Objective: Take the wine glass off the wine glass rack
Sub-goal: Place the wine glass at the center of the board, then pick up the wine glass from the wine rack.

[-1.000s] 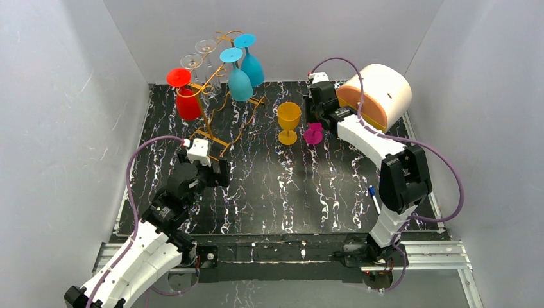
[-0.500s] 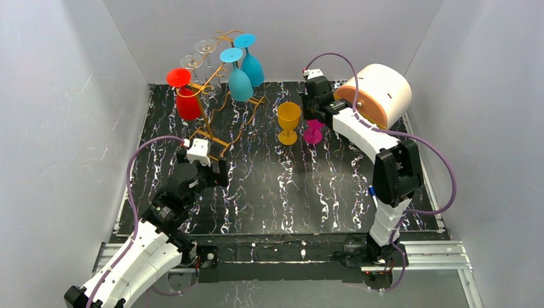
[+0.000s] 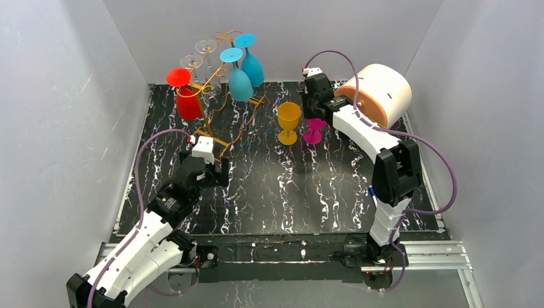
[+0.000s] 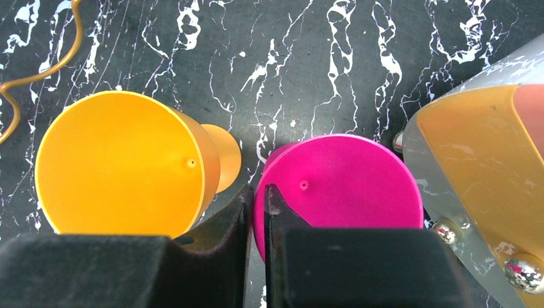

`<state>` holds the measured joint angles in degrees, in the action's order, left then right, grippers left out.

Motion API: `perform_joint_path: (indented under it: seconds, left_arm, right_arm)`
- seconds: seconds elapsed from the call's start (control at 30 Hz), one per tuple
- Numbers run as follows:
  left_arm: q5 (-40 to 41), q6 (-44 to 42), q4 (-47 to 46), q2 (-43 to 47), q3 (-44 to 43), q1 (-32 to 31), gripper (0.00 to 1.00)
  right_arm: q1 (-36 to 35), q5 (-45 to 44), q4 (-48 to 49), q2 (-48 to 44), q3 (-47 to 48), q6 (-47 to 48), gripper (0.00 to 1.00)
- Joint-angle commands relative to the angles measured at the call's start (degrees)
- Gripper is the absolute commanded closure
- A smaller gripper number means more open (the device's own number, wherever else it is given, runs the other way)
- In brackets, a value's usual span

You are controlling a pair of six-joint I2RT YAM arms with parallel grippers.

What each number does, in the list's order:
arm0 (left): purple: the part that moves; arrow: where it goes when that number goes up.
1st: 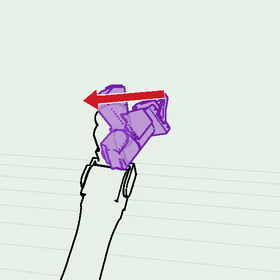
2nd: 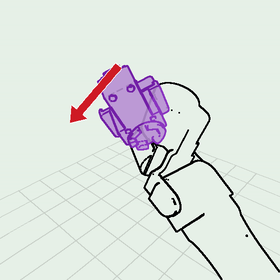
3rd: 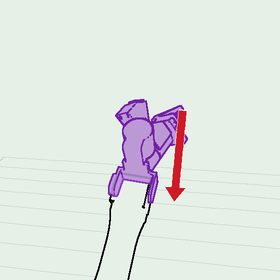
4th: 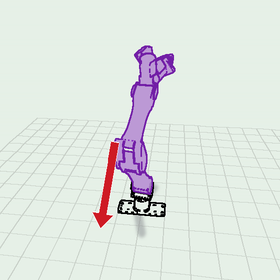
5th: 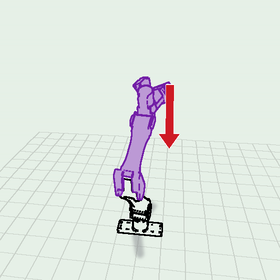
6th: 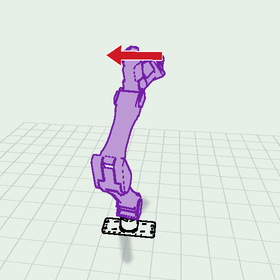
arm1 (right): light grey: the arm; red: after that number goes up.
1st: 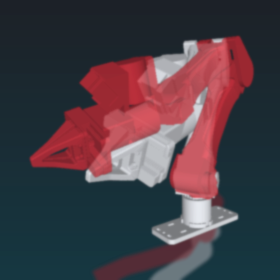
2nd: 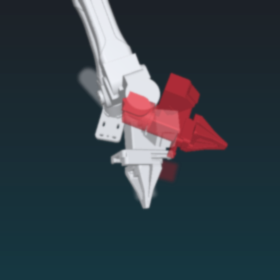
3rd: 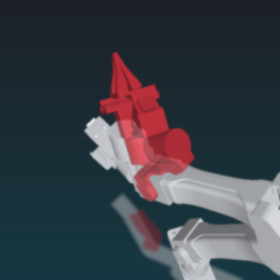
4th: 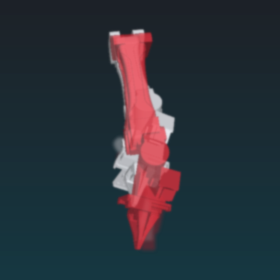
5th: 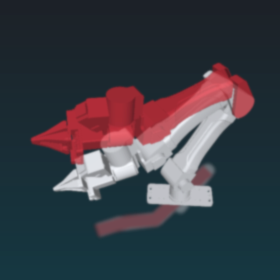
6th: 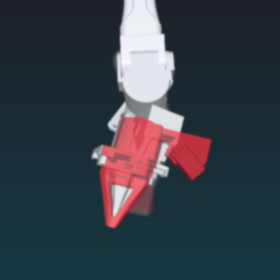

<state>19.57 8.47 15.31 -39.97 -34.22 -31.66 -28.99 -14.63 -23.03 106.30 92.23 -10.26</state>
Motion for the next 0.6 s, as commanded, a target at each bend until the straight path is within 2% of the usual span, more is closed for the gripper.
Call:
perform_joint_path:
  seconds: [0.0, 0.13, 0.33, 0.5, 0.57]
  left_arm:
    - [3.68, 1.21, 1.2, 1.81, -2.0, 0.28, 0.02]
    - [3.96, 1.4, 0.83, 2.76, -1.65, 0.33, 0.02]
    - [6.23, 1.81, 1.59, 2.96, -2.25, 0.37, 0.02]
    - [7.73, 2.38, 2.09, 3.56, -2.6, 0.5, 0.02]
    - [8.11, 2.59, 2.26, 3.89, -2.73, 0.55, 0.02]
  right_arm:
    - [-0.19, -0.1, -0.29, -0.65, 3.18, 0.96, 0.8]
    - [-0.19, 1.12, -0.02, -0.97, 3.76, 1.64, 0.79]
    - [-1.21, -0.18, -4.16, -1.54, 8.59, 1.42, 0.73]
    - [-2.32, 1.42, -1.23, -5.93, 9.21, 0.92, 0.57]
    - [-2.41, 1.57, 1.85, -8.29, 8.02, -4.03, 0.52]
